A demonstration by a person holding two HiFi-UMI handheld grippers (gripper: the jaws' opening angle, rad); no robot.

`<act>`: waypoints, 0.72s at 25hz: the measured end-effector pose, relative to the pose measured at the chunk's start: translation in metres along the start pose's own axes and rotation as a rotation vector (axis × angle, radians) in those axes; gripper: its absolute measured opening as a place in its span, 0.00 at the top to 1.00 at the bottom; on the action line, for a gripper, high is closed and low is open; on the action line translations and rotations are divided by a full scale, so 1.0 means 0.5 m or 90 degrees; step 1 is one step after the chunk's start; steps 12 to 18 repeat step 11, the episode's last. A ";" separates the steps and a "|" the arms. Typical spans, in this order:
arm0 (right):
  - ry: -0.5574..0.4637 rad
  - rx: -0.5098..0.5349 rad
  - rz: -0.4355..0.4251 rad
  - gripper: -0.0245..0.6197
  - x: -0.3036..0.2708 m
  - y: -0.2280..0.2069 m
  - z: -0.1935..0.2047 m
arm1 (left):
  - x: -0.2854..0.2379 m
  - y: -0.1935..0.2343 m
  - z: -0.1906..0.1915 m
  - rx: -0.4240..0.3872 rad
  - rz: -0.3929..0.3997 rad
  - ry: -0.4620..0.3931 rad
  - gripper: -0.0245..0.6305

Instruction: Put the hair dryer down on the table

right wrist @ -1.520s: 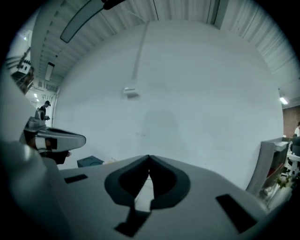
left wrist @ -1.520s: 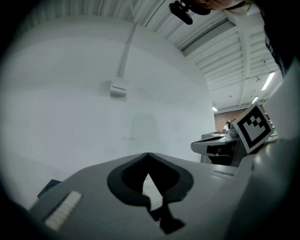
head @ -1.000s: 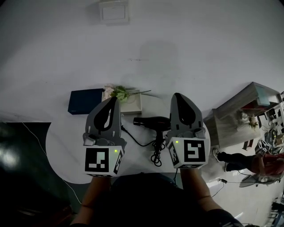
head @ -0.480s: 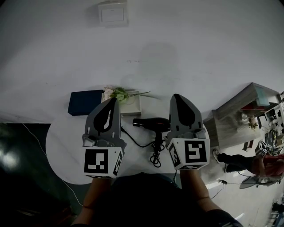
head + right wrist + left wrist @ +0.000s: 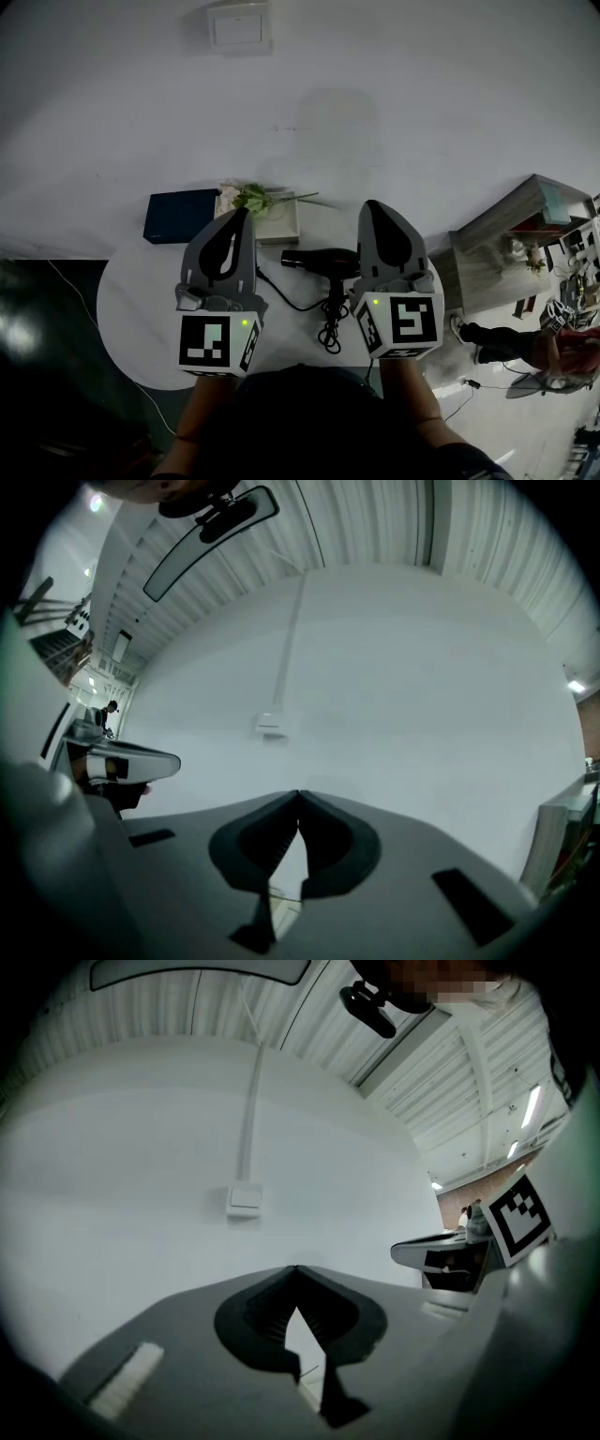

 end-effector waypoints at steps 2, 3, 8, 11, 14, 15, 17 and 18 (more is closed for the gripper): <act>-0.002 -0.002 0.002 0.94 -0.001 -0.001 0.002 | -0.001 0.000 0.002 0.001 0.001 0.002 0.95; -0.003 -0.003 0.005 0.94 -0.002 -0.002 0.001 | -0.002 0.000 0.003 0.001 0.001 0.003 0.95; -0.001 0.000 0.008 0.94 -0.008 -0.003 0.000 | -0.004 0.000 0.007 0.000 0.002 0.006 0.95; 0.008 0.002 0.001 0.94 -0.013 -0.002 0.004 | -0.008 0.003 0.011 0.001 0.002 0.007 0.95; 0.008 0.002 0.001 0.94 -0.013 -0.002 0.004 | -0.008 0.003 0.011 0.001 0.002 0.007 0.95; 0.008 0.002 0.001 0.94 -0.013 -0.002 0.004 | -0.008 0.003 0.011 0.001 0.002 0.007 0.95; 0.008 0.002 0.001 0.94 -0.013 -0.002 0.004 | -0.008 0.003 0.011 0.001 0.002 0.007 0.95; 0.008 0.002 0.001 0.94 -0.013 -0.002 0.004 | -0.008 0.003 0.011 0.001 0.002 0.007 0.95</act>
Point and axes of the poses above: the fingertips, and each gripper's own axes: x backward along the fingers, y to its left, z out of its underside, the point moved 9 cm from there along x, backward along the fingers, and after that the axes turned 9 degrees about -z, right-handed, at the moved point
